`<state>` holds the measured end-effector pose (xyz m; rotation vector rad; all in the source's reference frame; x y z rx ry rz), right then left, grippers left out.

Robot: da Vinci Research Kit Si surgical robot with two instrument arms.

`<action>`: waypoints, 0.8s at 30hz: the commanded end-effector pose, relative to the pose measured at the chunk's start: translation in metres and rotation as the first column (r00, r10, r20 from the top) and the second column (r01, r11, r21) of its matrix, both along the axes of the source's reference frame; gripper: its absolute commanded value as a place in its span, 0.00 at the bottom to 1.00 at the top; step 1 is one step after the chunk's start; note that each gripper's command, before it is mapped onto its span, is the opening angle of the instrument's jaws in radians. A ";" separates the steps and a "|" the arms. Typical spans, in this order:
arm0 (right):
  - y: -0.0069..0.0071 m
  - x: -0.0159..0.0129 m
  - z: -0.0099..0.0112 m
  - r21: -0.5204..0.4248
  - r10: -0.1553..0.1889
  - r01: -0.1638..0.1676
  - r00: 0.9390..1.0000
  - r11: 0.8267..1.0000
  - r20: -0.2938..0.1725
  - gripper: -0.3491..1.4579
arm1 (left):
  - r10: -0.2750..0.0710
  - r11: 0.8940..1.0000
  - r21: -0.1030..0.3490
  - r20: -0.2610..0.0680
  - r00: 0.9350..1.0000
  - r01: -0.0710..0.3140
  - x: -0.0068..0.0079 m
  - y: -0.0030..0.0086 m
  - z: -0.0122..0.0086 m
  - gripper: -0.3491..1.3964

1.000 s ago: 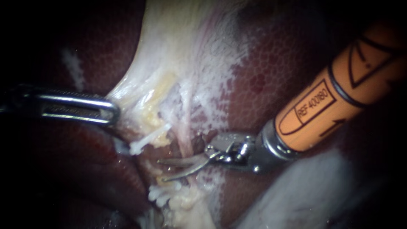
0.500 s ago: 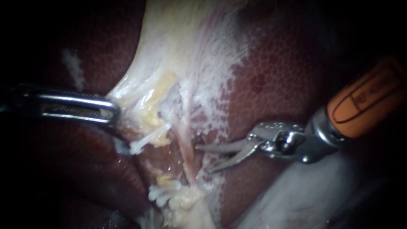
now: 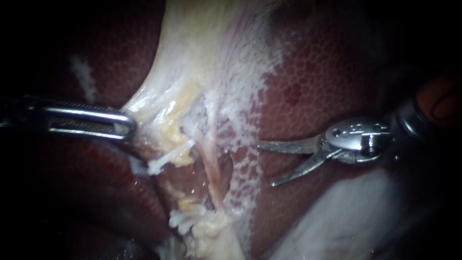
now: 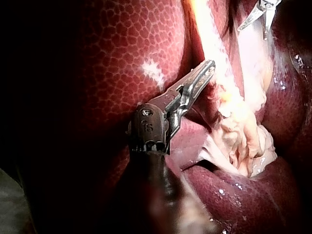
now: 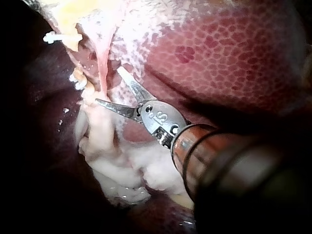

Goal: Go back from the cut left tube

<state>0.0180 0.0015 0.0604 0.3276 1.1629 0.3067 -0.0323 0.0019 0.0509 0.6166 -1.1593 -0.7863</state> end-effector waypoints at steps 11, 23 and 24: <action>0.0000 -0.0010 -0.0024 -0.098 0.035 -0.028 0.997 0.995 0.070 0.99 | 0.000 1.000 0.000 0.000 1.000 0.000 0.0000 0.0000 0.0000 0.00; 0.0008 -0.0017 -0.0037 -0.112 0.041 -0.031 0.996 0.993 0.084 0.99 | 0.000 1.000 0.000 0.000 1.000 0.000 0.0000 0.0000 0.0001 0.00; 0.0008 -0.0018 -0.0037 -0.112 0.041 -0.031 0.996 0.993 0.084 0.99 | 0.000 1.000 0.000 0.000 1.000 0.000 0.0000 0.0000 0.0001 0.00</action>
